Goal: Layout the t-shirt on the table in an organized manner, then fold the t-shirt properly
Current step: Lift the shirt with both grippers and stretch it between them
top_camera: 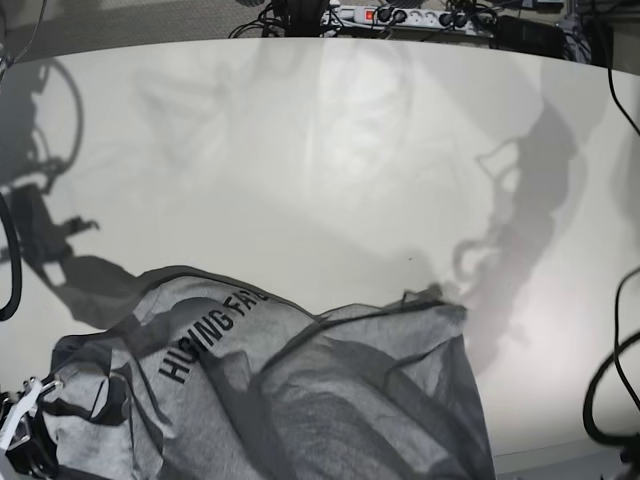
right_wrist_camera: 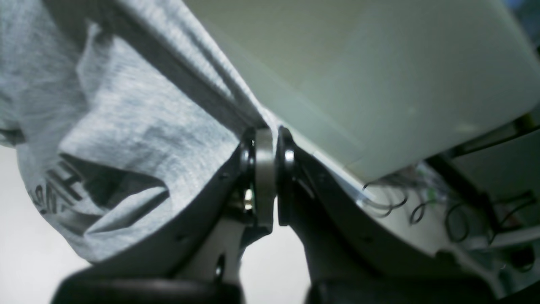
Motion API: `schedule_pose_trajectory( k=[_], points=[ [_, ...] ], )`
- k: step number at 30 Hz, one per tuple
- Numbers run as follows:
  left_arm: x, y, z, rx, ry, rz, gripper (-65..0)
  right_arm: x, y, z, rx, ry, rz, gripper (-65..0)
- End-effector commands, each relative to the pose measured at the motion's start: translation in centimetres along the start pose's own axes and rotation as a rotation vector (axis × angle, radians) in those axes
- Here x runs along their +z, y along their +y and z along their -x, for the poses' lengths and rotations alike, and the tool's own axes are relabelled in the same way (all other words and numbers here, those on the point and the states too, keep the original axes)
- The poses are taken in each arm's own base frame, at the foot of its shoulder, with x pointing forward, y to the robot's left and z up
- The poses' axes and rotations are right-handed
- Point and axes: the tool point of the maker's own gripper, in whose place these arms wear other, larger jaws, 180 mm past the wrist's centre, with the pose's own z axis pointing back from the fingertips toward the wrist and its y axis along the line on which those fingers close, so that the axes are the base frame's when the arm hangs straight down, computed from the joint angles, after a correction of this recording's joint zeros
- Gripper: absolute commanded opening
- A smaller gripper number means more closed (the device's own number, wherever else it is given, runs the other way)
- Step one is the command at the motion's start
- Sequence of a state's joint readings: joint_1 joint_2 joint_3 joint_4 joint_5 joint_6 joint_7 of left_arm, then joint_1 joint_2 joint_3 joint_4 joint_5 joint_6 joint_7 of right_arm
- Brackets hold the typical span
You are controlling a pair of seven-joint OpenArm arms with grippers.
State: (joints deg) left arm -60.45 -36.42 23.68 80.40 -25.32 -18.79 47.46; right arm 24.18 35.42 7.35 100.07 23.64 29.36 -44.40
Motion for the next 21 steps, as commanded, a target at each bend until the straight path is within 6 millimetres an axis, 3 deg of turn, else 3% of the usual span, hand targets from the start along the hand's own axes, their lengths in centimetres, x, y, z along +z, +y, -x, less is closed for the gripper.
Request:
schedule_pose_trajectory(
  k=[1, 6, 8, 12, 14, 16, 21],
  points=[
    [1.8, 5.2, -1.7, 0.000, -0.019, -0.141, -65.0, 1.0, -3.5, -1.3, 0.024, -0.005, 0.111, -65.0],
    [3.3, 10.0, -5.3, 0.073, -0.093, -0.177, -65.0, 1.7, -6.4, -4.2, 0.009, -0.072, 0.169, -65.0],
    [2.6, 10.2, -4.5, 0.115, -0.075, -0.157, -65.0, 2.0, -8.2, -5.4, -0.021, -0.094, 0.218, -65.0],
    [0.7, 8.6, -2.9, 0.184, -0.036, -0.061, -65.0, 2.4, -10.6, -6.8, -0.064, -0.117, 0.239, -65.0],
    [0.4, 7.1, -2.6, 0.203, -0.019, 0.028, -65.0, 2.3, -9.5, -6.8, -0.058, -0.100, 0.143, -65.0],
    [0.6, 4.9, -2.1, 0.201, 0.019, 0.148, -65.0, 2.4, -6.5, -6.0, -0.014, -0.056, -0.037, -65.0],
    [2.3, 0.0, -1.1, 0.208, 0.097, 0.434, -65.0, 4.5, -0.3, -1.0, -0.038, 0.131, -0.399, -65.0]
  ],
)
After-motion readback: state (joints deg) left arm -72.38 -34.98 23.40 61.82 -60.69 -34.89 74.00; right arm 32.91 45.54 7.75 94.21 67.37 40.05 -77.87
